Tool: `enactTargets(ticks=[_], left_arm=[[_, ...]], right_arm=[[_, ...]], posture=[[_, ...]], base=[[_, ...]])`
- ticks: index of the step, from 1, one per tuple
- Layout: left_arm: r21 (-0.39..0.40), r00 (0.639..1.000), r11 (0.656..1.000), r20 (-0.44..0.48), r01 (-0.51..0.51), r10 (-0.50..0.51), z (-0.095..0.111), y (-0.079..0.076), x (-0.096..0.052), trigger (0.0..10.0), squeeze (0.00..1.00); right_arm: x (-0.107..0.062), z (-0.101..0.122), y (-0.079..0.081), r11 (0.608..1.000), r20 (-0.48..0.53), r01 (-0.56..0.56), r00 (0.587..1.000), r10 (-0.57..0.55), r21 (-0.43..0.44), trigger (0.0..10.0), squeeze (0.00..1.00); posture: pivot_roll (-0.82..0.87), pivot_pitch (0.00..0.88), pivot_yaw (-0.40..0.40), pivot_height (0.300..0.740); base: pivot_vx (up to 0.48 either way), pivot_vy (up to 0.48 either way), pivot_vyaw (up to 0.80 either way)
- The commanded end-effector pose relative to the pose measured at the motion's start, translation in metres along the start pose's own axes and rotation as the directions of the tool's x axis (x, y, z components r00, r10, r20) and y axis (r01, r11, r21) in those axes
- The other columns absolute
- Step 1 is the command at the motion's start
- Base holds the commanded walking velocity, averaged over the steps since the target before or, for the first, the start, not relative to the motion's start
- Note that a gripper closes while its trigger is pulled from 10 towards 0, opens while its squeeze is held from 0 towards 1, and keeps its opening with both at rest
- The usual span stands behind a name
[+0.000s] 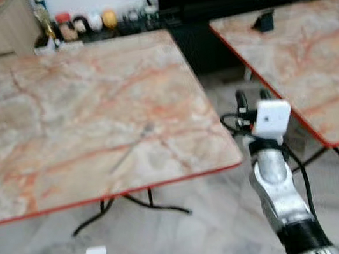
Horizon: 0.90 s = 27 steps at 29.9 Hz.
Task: Setting the table
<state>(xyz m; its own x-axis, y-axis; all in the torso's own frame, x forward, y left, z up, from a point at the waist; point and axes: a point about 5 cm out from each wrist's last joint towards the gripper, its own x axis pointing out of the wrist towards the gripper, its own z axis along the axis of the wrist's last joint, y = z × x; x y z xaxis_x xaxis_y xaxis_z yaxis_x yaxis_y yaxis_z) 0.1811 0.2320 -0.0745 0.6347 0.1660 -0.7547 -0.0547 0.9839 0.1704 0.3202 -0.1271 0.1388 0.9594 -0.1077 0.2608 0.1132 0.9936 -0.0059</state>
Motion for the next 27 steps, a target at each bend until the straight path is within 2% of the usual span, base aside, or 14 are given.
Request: enactTargets(ticks=[1,4,9,27], left_arm=[[-0.005,1.0,1.0,-0.011,0.003,-0.003,-0.0009,-0.0027,0.0002,10.0,0.0],[-0.005,1.0,1.0,-0.011,0.004,-0.004,-0.0009,-0.0028,0.0002,10.0,0.0],[-0.002,1.0,1.0,-0.011,0.005,-0.005,-0.0004,-0.0028,0.0004,10.0,0.0],[-0.002,1.0,1.0,-0.011,0.004,-0.004,-0.0004,-0.0027,0.0004,10.0,0.0]], right_arm=[[0.002,0.0013,-0.0071,1.0,0.006,0.009,1.0,-0.009,-0.022,10.0,0.0],[0.0021,0.002,-0.0071,1.0,0.012,0.004,1.0,-0.003,-0.03,10.0,0.0],[0.0025,0.0028,-0.0057,0.999,0.015,-0.007,1.0,0.008,-0.041,10.0,0.0],[0.0026,-0.0005,-0.0053,1.0,-0.006,-0.003,1.0,0.003,-0.027,10.0,0.0]], posture=[[0.0,0.0,-0.011,0.74],[0.0,0.0,-0.011,0.74],[0.0,0.0,-0.01,0.74],[0.0,0.0,-0.011,0.74]], base=[[0.0,0.382,0.0],[0.0,0.382,0.0],[0.0,0.384,0.63],[0.0,0.383,-0.03]])
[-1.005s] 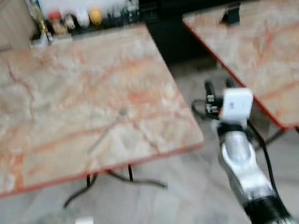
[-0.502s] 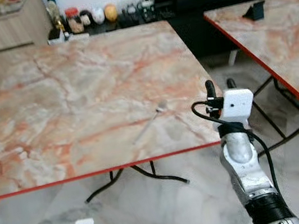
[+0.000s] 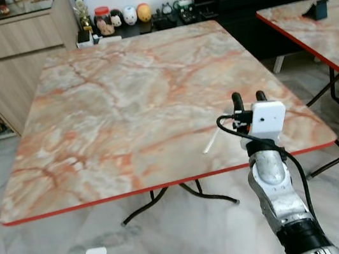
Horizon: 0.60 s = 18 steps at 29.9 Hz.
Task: Setting the table
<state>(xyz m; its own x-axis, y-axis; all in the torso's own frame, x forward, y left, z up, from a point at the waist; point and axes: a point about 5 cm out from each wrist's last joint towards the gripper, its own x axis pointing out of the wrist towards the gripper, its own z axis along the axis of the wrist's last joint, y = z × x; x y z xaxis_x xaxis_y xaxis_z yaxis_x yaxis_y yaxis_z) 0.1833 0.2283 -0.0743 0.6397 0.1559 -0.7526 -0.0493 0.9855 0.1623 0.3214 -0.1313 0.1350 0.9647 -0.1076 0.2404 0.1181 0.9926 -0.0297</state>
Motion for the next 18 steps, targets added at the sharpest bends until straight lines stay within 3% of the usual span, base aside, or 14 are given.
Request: enactTargets(ticks=[1,4,18], left_arm=[[-0.001,1.0,1.0,-0.017,-0.005,0.005,-0.0025,0.0011,-0.0003,10.0,0.0],[0.0,1.0,1.0,-0.015,-0.005,0.005,-0.0023,0.0009,-0.0003,10.0,0.0],[-0.003,1.0,1.0,0.0,-0.002,0.002,-0.0014,0.0002,-0.0004,10.0,0.0]], right_arm=[[0.0018,0.0036,-0.0014,1.0,0.015,-0.001,1.0,0.002,-0.003,10.0,0.0],[0.0019,0.0036,-0.0016,1.0,0.015,-0.001,1.0,0.001,-0.004,10.0,0.0],[0.0018,0.0026,-0.0007,1.0,0.012,0.0,1.0,0.0,-0.003,10.0,0.0]], posture=[[0.0,0.0,-0.011,0.74],[0.0,0.0,-0.011,0.74],[0.01,0.0,-0.015,0.74]], base=[[0.0,0.382,0.0],[0.0,0.376,0.0],[0.0,0.0,0.0]])
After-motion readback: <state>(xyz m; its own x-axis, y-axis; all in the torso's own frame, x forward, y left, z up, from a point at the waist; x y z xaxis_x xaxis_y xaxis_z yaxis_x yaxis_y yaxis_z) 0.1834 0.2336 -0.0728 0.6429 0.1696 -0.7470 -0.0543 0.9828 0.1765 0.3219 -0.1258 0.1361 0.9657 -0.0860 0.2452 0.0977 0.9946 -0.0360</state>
